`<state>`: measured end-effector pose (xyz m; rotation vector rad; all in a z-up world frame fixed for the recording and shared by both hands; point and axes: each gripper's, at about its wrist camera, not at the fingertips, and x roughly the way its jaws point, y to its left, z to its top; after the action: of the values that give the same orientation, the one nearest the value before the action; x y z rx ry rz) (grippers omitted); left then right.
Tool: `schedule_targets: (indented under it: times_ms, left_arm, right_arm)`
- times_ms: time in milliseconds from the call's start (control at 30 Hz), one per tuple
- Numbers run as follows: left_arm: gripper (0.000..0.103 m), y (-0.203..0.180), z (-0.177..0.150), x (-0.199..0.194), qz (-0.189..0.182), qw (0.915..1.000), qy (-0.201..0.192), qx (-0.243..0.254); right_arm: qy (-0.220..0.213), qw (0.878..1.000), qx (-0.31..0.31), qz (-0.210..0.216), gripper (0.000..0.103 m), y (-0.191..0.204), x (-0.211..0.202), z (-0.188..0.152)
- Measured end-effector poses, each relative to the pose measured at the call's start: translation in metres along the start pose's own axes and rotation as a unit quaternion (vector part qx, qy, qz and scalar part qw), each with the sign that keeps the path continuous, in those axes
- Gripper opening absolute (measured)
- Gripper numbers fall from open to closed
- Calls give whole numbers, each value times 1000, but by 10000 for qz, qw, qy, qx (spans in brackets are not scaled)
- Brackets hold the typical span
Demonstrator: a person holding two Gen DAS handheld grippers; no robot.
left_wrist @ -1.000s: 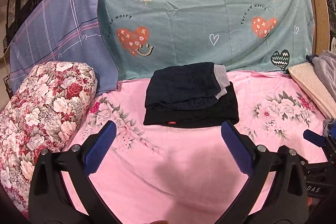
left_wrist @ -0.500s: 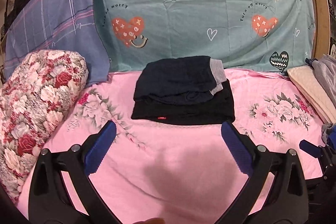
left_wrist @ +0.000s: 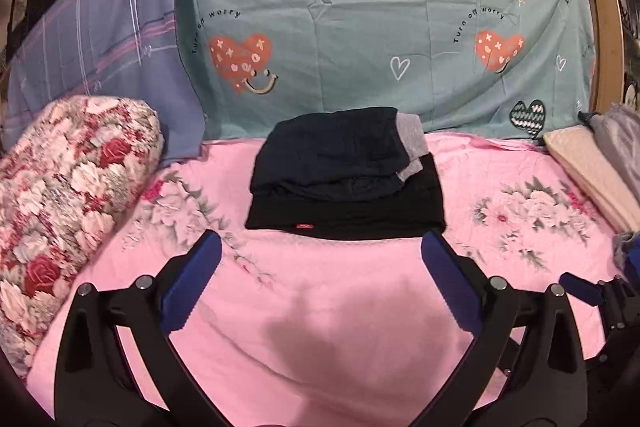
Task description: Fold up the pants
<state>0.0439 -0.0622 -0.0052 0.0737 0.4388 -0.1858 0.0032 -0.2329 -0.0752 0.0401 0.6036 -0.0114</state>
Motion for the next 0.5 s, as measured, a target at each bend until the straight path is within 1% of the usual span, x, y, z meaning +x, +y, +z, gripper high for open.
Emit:
schedule_targets:
  times_ms: [67, 100, 133, 167, 267, 300, 400, 433, 500]
  left_arm:
    - [101, 6, -2, 4, -245, 9992, 200, -241]
    - [101, 8, -3, 5, -311, 9987, 244, -319]
    - [101, 9, -5, 6, -267, 9987, 256, -349]
    - [101, 8, -6, 7, -184, 9990, 257, -324]
    - [101, 8, -9, 13, -88, 9988, 349, -340]
    - [101, 7, -9, 15, 33, 9988, 376, -307]
    - [101, 6, -9, 25, 641, 9965, 529, -98]
    - [101, 7, -10, 26, 721, 9959, 533, -86]
    - [101, 10, -11, 27, 670, 9963, 533, -100]
  right_arm:
    - [-29, 10000, 4, 25, 102, 0, -2, 0]
    - [-39, 10000, 21, 38, 102, -1, -2, 1]
    - [-45, 9999, 59, 77, 102, -2, -3, 1]
    - [-46, 9999, 94, 105, 102, -3, -4, 1]
    - [-43, 9998, 151, 121, 102, -4, -4, 2]
    - [-34, 9998, 142, 109, 102, -4, -3, 2]
    - [-41, 9999, 118, 25, 102, -3, -3, 1]
    - [-56, 9999, 120, -8, 102, -4, -4, 2]
    - [-95, 9999, 119, -61, 102, -4, -5, 2]
